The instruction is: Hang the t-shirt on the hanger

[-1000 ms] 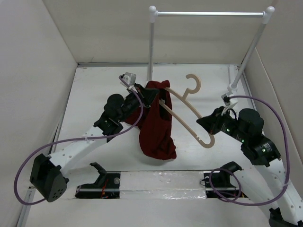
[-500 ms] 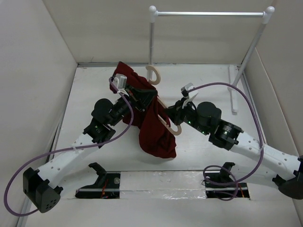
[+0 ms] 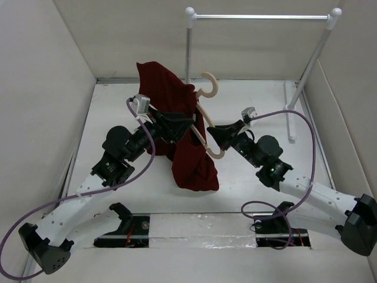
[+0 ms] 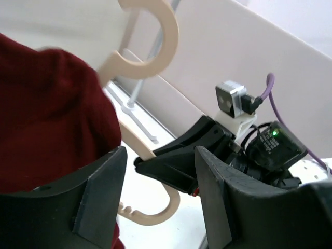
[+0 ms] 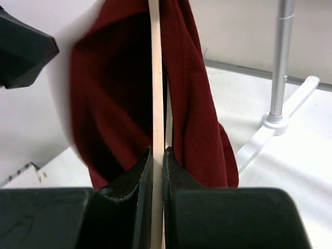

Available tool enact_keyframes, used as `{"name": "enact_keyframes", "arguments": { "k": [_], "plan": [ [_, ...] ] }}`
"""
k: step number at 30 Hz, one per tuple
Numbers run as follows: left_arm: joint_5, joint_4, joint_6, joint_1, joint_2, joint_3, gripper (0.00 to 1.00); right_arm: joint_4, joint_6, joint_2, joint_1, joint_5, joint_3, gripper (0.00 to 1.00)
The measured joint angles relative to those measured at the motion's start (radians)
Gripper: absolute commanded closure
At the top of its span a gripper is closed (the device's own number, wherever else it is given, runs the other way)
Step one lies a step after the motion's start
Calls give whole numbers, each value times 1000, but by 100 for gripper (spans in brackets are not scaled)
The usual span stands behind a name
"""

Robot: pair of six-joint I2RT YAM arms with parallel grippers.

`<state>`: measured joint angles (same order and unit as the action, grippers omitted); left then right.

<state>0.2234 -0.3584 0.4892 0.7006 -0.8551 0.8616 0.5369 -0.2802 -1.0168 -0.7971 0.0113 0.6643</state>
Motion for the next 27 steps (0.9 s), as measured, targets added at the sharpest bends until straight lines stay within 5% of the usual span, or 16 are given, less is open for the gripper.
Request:
{"name": "enact_keyframes", "arguments": {
  "k": [9,16,23,27],
  "plan": [
    [-267,78,-1,1,87,58,48,132,-40,72,27,-58,-132,100],
    [-405,127,-23,1,-91,269,45,137,-40,156,12,-72,-156,100],
    [-438,169,-27,1,-243,298,46,131,-36,193,-14,-68,-158,100],
    [-440,170,-16,1,-266,301,56,118,-29,199,-24,-57,-162,100]
  ]
}}
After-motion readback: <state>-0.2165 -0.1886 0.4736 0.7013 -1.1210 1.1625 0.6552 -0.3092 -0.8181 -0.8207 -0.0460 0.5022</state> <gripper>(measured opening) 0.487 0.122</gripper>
